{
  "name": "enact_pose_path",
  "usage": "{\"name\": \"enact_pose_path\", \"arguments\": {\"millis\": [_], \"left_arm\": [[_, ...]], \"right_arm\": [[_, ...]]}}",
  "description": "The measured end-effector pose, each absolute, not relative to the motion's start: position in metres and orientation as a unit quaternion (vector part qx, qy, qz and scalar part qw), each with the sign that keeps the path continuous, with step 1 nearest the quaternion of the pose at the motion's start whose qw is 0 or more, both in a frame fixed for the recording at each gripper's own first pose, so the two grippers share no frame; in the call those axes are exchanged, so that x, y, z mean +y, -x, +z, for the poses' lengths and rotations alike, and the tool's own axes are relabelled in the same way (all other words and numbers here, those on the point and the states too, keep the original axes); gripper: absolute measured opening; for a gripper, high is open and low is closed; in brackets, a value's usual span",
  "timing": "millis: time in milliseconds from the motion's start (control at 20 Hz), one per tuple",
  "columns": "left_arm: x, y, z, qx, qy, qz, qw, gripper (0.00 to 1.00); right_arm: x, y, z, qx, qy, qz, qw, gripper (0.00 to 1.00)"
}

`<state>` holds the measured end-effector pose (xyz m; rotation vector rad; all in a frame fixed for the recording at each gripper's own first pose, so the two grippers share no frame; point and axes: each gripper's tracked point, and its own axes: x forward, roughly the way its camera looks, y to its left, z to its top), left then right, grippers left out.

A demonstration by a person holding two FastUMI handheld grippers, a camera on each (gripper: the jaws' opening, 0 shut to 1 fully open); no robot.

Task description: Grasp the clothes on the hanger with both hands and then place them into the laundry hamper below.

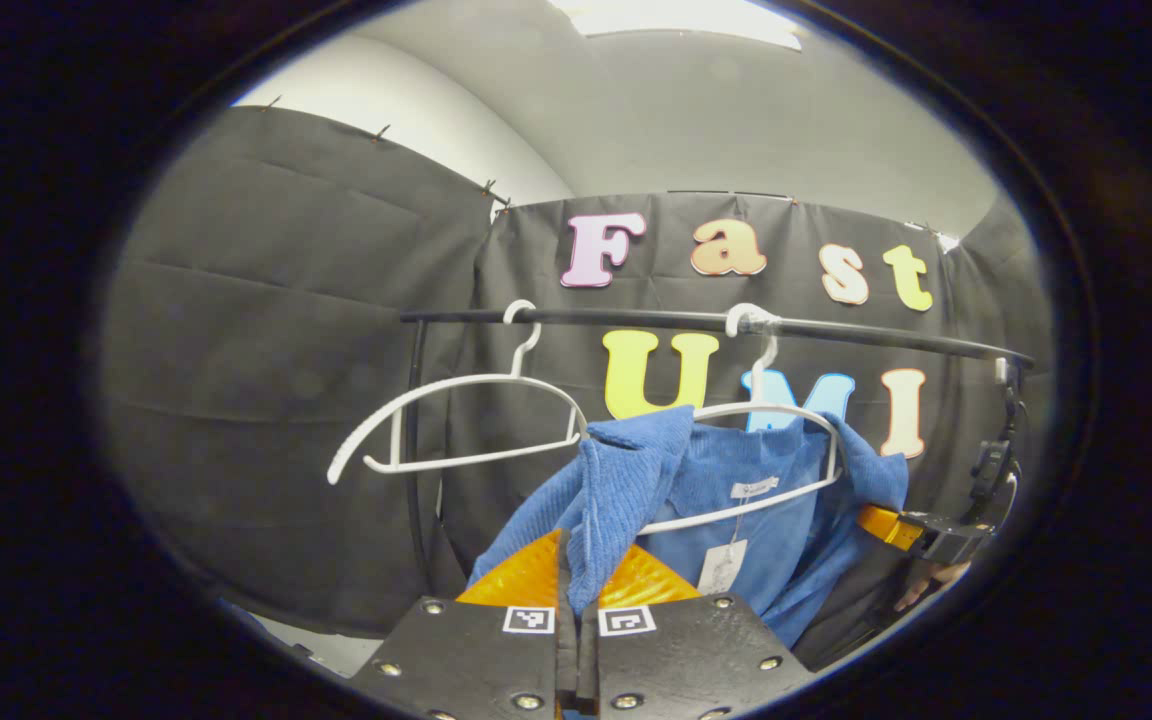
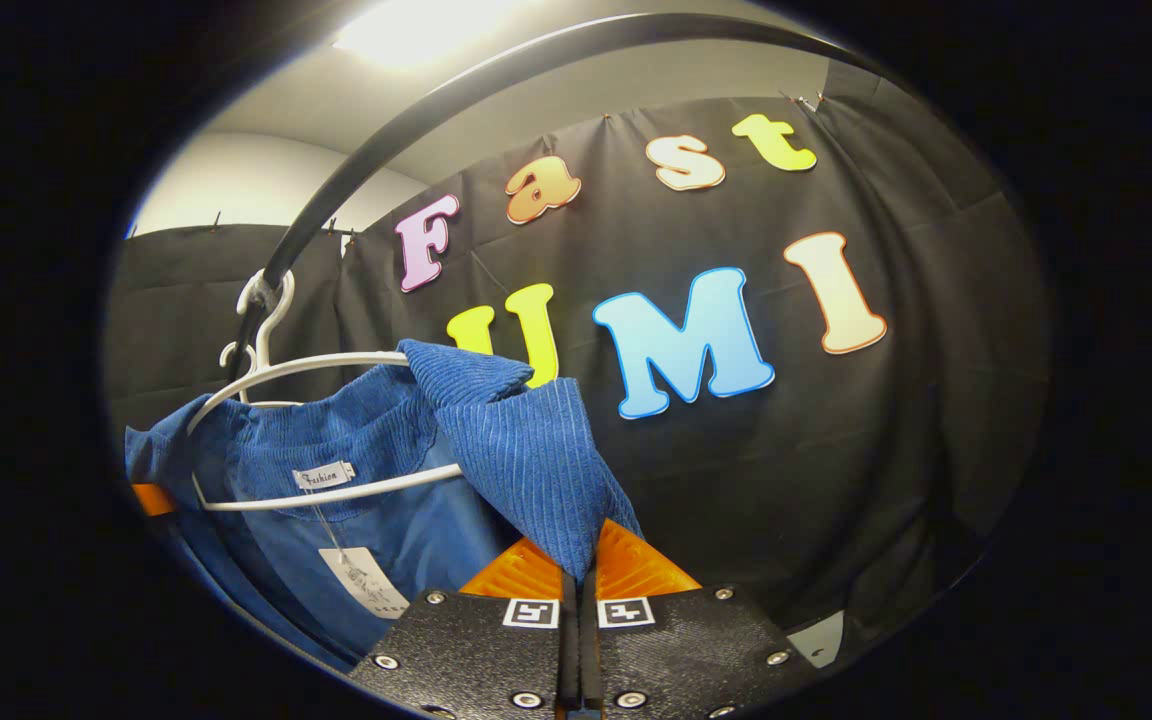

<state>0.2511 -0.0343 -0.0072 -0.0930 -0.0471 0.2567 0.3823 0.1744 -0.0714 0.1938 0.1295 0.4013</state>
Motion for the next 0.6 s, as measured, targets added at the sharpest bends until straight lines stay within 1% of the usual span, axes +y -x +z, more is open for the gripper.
{"name": "enact_pose_path", "arguments": {"millis": [300,600], "left_arm": [[-0.011,-0.247,0.013,-0.031,0.012,0.134,0.99,0.01],[0.019,-0.257,0.025,-0.034,-0.012,0.152,0.988,0.01]], "right_arm": [[0.161,-0.401,-0.059,0.043,-0.111,0.164,0.979,0.0],[0.149,-0.425,-0.049,0.019,-0.121,0.141,0.982,0.0]]}}
